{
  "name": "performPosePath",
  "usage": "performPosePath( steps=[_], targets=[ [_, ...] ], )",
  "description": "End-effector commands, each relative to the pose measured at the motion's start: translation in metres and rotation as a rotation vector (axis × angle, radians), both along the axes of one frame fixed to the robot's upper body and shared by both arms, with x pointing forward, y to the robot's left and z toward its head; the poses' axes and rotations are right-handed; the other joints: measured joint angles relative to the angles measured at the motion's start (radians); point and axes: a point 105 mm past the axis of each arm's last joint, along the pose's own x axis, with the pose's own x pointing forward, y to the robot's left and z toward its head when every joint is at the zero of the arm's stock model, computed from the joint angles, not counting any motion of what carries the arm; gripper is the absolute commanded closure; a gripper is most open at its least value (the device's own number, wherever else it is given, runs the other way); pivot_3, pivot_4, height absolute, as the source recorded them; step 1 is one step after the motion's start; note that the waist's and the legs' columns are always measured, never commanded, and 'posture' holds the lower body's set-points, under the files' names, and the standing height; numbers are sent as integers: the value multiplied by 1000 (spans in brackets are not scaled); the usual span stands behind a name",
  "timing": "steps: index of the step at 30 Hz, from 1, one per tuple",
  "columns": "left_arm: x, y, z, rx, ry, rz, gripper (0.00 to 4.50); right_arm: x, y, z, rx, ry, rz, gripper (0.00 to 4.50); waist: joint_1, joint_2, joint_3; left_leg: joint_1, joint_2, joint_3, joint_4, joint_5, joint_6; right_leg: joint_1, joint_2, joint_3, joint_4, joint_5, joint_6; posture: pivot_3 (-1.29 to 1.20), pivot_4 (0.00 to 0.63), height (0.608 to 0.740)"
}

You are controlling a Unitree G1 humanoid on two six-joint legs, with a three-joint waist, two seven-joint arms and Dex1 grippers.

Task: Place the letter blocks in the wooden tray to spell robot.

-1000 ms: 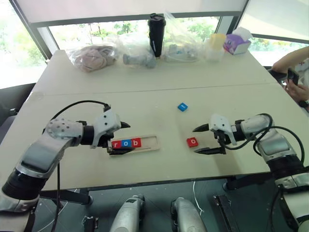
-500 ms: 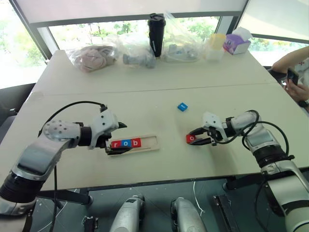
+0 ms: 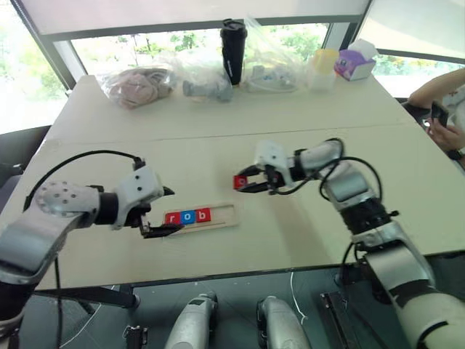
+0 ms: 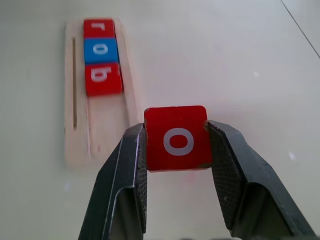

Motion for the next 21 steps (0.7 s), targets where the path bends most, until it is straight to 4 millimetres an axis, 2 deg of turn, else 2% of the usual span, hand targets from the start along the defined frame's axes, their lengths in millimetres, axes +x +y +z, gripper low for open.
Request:
performPosePath(
  steps=[1, 6, 21],
  targets=[
    [-6, 0, 7, 10, -27, 0, 0, -6, 19, 5, -12, -29, 17, 3326, -1, 0, 0, 0, -1, 0, 0, 0, 0, 0, 0, 0, 0, 0, 0, 0, 150, 740],
    [-8, 2, 4, 5, -28, 21, 0, -17, 24, -13, -86, -5, 50, 3326, -2, 0, 0, 0, -1, 0, 1, 0, 0, 0, -1, 0, 0, 0, 0, 0, 150, 740],
    [-10, -2, -3, -19, -18, 35, 0, -27, 42, -32, -125, 27, 73, 3326, -6, 0, 0, 0, 0, 1, 0, 0, 0, -1, 0, 0, 1, 1, 2, 0, 150, 740]
  ],
)
